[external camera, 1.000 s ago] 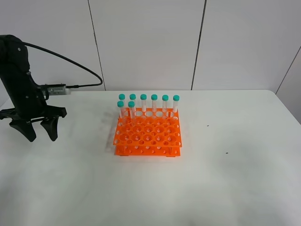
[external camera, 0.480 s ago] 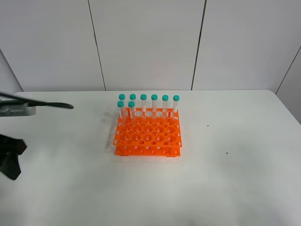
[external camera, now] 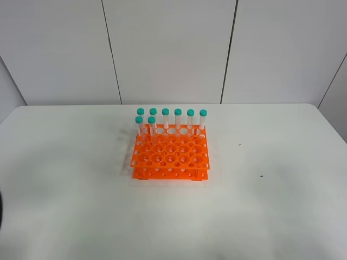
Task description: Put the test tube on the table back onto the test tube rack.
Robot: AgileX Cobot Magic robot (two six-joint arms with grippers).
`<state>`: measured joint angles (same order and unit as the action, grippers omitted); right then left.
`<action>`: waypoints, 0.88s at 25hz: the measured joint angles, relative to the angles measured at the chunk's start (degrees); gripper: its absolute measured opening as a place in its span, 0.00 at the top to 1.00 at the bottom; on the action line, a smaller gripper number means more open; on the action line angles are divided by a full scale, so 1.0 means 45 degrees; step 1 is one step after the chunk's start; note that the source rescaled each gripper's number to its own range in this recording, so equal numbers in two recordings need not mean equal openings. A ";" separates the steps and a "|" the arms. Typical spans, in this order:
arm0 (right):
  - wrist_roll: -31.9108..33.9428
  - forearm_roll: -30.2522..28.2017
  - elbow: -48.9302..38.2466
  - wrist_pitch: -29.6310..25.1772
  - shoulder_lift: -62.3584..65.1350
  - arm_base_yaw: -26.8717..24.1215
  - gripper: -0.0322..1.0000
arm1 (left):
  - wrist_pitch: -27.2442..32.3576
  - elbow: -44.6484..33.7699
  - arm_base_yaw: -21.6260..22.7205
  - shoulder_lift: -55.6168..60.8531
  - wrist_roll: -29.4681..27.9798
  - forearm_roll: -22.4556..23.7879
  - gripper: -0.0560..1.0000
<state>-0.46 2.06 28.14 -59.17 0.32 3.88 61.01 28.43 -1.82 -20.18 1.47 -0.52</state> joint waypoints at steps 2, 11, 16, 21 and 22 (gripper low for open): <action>0.0000 0.0000 0.0000 0.0000 0.0000 0.0000 0.00 | -0.0099 -0.0018 0.0000 0.1130 0.0000 0.0000 0.16; 0.0000 0.0000 0.0000 0.0000 0.0000 0.0000 0.00 | -0.0134 -0.0018 0.0078 0.2871 0.0039 0.0000 0.16; 0.0000 0.0000 0.0000 0.0000 0.0000 0.0000 0.00 | -0.0134 -0.0018 0.0299 0.2884 0.0039 0.0000 0.16; 0.0000 0.0000 0.0000 0.0000 0.0000 0.0000 0.00 | -0.0134 -0.0028 0.0315 0.3157 0.0048 0.0000 0.16; 0.0000 0.0000 0.0000 0.0000 0.0000 0.0000 0.00 | -0.0134 -0.0033 0.0315 0.3384 0.0048 0.0000 0.16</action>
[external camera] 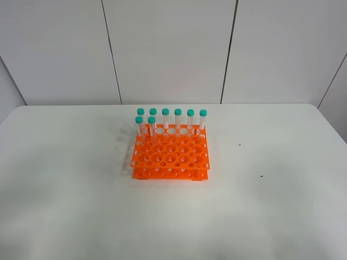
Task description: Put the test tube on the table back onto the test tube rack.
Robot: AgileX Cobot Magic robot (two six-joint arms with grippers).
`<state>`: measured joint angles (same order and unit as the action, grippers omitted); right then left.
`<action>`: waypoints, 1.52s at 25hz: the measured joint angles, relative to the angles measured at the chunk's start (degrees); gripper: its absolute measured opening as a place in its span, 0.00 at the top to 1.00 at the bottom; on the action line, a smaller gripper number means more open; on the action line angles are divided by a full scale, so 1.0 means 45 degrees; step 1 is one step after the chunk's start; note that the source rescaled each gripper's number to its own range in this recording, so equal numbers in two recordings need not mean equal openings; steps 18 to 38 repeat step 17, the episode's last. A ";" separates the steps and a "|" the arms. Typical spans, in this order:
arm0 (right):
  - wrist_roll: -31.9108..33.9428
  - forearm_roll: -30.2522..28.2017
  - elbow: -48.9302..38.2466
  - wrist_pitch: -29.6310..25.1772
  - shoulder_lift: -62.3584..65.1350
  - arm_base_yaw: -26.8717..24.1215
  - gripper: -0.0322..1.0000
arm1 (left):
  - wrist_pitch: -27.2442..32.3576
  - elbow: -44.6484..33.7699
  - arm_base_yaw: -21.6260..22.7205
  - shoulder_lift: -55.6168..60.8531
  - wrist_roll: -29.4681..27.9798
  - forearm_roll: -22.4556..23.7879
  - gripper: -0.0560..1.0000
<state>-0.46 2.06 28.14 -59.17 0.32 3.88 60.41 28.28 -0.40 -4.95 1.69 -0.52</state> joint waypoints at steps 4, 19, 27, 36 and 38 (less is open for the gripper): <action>0.0000 0.0000 0.0000 0.0000 0.0000 0.0000 0.00 | 0.0000 0.0000 0.0000 0.0828 0.0000 0.0000 0.16; 0.0000 0.0000 0.0000 0.0000 0.0000 0.0000 0.00 | 0.0014 0.0000 0.0025 0.1162 0.0000 0.0000 0.16; 0.0000 0.0000 0.0000 0.0000 0.0000 0.0000 0.00 | 0.0014 0.0000 0.0025 0.1162 0.0000 0.0000 0.16; 0.0000 0.0000 0.0000 0.0000 0.0000 0.0000 0.00 | 0.0014 0.0000 0.0025 0.1162 0.0000 0.0000 0.16; 0.0000 0.0000 0.0000 0.0000 0.0000 0.0000 0.00 | 0.0014 0.0000 0.0025 0.1162 0.0000 0.0000 0.16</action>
